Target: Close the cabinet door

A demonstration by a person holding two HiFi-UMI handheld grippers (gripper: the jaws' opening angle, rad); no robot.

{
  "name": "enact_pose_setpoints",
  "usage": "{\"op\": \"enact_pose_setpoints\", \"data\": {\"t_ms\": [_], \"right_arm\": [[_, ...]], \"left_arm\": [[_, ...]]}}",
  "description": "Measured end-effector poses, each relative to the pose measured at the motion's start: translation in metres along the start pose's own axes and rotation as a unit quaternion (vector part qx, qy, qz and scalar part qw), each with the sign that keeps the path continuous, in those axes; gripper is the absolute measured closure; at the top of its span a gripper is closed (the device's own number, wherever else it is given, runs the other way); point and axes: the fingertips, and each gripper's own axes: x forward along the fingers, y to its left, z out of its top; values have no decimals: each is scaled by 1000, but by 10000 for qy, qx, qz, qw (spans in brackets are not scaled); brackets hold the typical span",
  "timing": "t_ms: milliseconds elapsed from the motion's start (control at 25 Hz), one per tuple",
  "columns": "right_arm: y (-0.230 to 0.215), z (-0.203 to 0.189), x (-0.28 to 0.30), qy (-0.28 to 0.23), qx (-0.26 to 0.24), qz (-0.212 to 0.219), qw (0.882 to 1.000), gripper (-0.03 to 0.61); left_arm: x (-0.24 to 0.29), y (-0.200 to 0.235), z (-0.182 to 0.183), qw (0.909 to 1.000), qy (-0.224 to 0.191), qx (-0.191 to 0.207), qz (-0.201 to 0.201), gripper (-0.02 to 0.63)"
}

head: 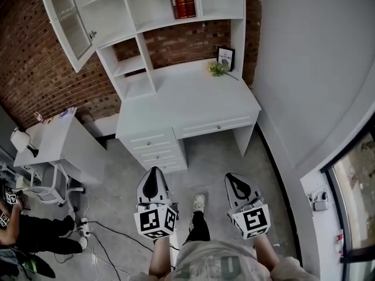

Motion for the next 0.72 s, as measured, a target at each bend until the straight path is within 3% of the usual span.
{"op": "enact_pose_setpoints", "data": {"t_ms": [360,720], "right_arm": [[-50,0,148,-88,-455,320,9984,561],[-109,25,350,-132,-280,370,9988,561]], "left_arm": [[168,37,-11,9997,-237,-54,-75,600],[357,75,8,9990,-248,-55,-358,600]]}}
